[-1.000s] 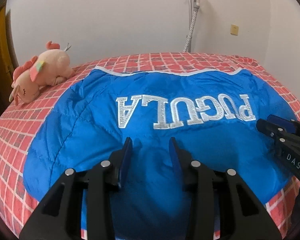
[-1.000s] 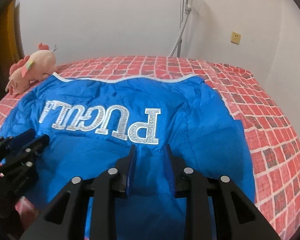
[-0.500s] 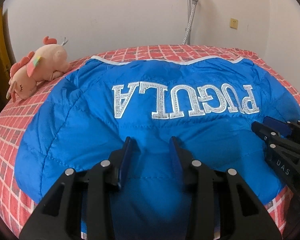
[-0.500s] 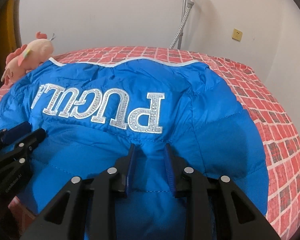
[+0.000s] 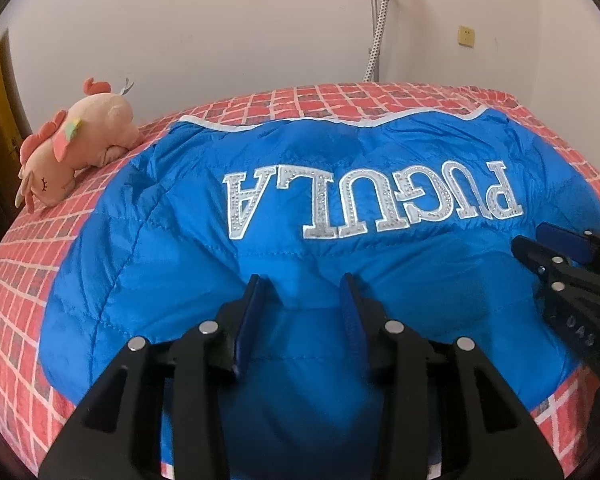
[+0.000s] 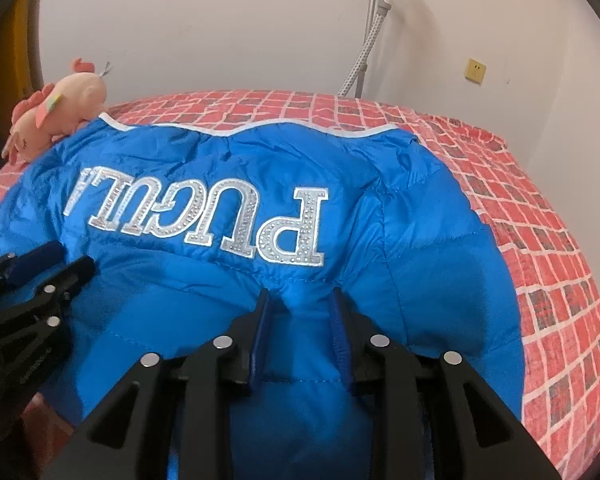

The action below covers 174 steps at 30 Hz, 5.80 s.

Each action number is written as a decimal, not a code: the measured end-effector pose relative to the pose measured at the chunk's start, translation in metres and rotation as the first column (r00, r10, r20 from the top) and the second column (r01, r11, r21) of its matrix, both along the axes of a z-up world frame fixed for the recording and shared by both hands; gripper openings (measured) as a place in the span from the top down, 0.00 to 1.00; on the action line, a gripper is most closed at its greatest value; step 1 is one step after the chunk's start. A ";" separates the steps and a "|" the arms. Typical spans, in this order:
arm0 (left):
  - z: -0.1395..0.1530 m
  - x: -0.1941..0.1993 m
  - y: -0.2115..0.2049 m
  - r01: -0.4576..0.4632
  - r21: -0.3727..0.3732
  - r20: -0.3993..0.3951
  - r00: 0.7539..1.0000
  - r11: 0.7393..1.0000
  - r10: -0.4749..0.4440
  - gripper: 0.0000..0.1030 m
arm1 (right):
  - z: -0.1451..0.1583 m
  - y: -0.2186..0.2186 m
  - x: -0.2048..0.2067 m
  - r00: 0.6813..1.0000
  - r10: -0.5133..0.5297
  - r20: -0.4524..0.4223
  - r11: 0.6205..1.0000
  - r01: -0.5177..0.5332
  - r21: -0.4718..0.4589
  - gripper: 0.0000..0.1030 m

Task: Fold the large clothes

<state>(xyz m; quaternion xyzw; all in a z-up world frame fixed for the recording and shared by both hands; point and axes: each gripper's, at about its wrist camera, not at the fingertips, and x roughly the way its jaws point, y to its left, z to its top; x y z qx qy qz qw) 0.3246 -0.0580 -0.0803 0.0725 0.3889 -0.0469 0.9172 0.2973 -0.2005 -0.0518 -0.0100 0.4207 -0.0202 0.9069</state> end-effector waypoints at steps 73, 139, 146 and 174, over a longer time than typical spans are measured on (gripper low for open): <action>0.069 -0.212 0.147 0.080 -0.348 -0.038 0.994 0.934 -0.099 0.86 | 0.070 -0.119 -0.207 0.970 0.242 -0.040 0.858 -0.194 0.476 0.75; 0.040 -0.280 0.114 0.017 -0.168 0.060 0.998 0.986 -0.007 0.38 | 0.046 -0.094 -0.296 0.994 0.104 0.022 0.981 -0.106 0.161 0.57; 0.001 -0.259 0.115 0.002 -0.158 -0.039 0.999 0.987 -0.009 0.37 | 0.008 -0.096 -0.284 0.995 0.082 -0.049 0.987 -0.074 0.146 0.58; -0.009 -0.297 0.191 -0.206 -0.471 -0.278 0.958 0.858 0.077 0.18 | 0.016 -0.100 -0.290 0.986 0.149 -0.069 0.968 -0.131 0.212 0.55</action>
